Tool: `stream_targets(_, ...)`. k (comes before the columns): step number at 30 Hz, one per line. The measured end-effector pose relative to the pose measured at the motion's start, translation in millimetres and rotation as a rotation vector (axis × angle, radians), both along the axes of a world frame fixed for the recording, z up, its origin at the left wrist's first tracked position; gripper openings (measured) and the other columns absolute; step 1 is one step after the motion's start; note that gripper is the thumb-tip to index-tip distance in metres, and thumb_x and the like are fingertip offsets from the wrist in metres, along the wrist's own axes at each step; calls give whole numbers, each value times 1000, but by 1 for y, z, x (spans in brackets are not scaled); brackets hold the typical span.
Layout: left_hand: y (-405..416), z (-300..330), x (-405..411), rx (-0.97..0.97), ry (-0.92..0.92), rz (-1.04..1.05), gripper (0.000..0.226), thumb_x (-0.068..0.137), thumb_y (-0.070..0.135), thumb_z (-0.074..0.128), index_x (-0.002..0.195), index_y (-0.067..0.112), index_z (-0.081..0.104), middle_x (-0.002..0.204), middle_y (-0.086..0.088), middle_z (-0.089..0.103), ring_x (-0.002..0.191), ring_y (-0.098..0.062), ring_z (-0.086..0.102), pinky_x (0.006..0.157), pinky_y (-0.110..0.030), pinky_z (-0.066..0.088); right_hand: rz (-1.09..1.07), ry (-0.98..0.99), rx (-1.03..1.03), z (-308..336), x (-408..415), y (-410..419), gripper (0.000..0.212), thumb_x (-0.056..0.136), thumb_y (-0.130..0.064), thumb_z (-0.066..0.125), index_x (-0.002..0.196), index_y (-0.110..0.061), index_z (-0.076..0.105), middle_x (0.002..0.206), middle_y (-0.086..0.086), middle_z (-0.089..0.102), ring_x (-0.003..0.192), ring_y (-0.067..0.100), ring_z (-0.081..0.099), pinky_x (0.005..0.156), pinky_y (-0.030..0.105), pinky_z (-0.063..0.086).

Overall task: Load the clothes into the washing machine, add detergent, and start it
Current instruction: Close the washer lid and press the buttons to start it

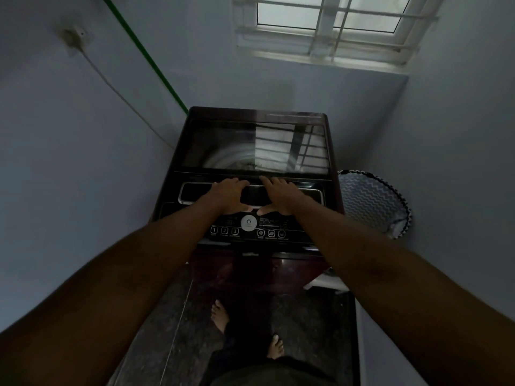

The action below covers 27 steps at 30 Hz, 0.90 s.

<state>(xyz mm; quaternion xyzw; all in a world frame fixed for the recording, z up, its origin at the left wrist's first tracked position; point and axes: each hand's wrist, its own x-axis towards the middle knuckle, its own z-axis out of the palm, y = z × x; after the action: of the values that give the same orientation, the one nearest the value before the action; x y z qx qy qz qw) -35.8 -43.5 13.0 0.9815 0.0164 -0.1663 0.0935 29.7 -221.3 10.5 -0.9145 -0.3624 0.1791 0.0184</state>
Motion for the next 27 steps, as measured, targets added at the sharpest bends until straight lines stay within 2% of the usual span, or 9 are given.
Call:
stream_targets(6,1,-1,4,-24,-10,11,89,70,63,72,144,26,37,139,-4,50,127,-27,47,105,-50,40,5,20,-28,1,6,1,105,70,-68,68,151,-20,21,146,14,35,134,35,36,108,53,34)
stream_targets(13,-4,0,4,-66,-33,82,89,64,53,82,140,26,43,137,-4,52,127,-28,46,104,-54,39,-15,42,-46,-1,6,4,101,71,-65,69,151,-27,22,144,13,36,133,34,34,107,56,32)
stream_targets(21,-7,4,9,-90,-29,153,87,55,45,90,131,26,50,127,-6,52,119,-29,48,99,-48,45,-59,107,-45,-1,9,7,102,67,-60,75,150,-27,26,139,11,38,130,34,36,107,59,31)
stream_targets(27,-7,8,16,-64,-25,145,86,49,49,92,123,26,55,121,-6,55,113,-28,54,94,-42,49,-74,122,-54,2,9,10,103,66,-59,77,150,-27,28,141,12,36,131,35,34,105,58,32)
